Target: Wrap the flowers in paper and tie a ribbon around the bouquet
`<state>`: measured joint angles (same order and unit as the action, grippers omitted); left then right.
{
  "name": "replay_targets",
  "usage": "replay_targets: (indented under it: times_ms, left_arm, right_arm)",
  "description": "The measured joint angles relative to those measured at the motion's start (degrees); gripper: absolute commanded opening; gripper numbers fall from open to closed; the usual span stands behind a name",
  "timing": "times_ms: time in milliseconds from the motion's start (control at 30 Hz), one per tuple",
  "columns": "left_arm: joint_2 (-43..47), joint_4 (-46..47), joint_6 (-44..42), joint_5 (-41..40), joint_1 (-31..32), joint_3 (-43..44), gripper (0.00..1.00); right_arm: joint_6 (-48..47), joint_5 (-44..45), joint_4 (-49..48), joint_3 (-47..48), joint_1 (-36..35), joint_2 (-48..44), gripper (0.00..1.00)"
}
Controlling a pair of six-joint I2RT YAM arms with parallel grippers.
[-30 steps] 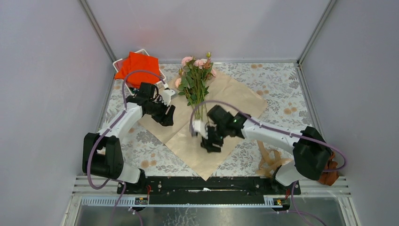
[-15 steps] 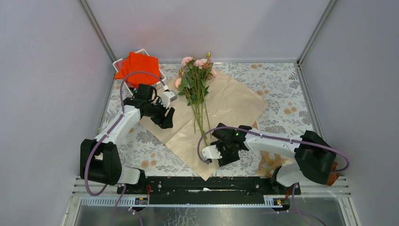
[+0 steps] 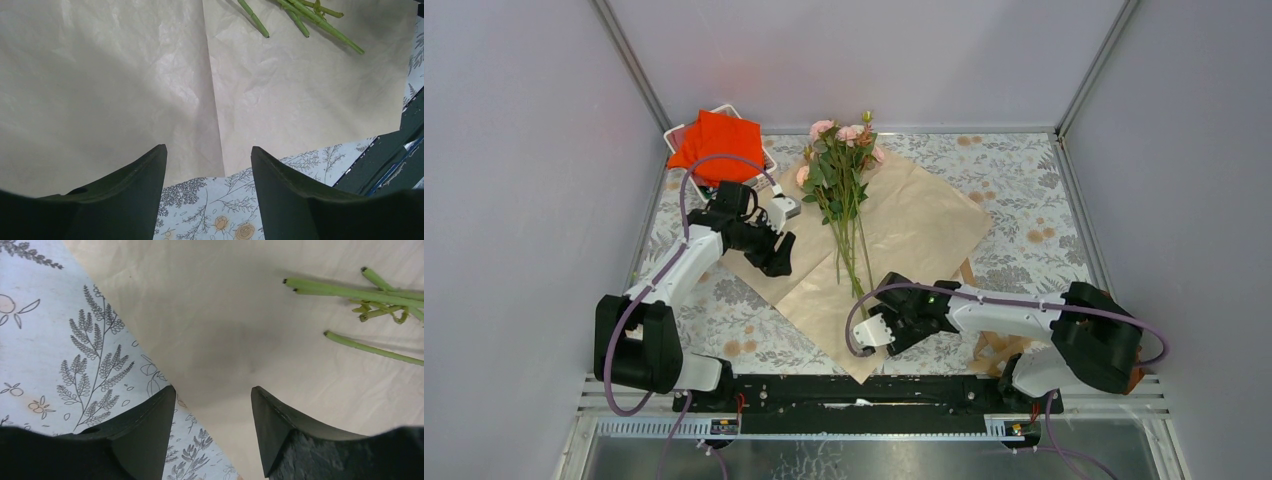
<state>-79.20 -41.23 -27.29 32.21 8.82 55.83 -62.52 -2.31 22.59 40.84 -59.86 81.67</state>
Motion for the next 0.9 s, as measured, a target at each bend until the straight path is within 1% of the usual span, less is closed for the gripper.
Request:
replay_targets:
  times_ms: [300, 567, 800, 900]
  left_arm:
    - [0.1, -0.1, -0.4, 0.0, 0.0, -0.3, 0.7]
    - [0.2, -0.1, -0.4, 0.0, 0.0, -0.4, 0.7]
    - [0.2, -0.1, -0.5, 0.0, 0.0, -0.4, 0.7]
    - [0.2, -0.1, -0.5, 0.0, 0.0, -0.4, 0.7]
  right_arm:
    - [-0.8, 1.8, -5.2, -2.1, -0.1, -1.3, 0.64]
    - [-0.9, 0.0, -5.6, -2.3, -1.0, -1.4, 0.64]
    - [-0.8, -2.5, -5.3, -1.7, -6.8, -0.9, 0.64]
    - [0.0, -5.3, -4.2, -0.8, -9.6, -0.3, 0.65]
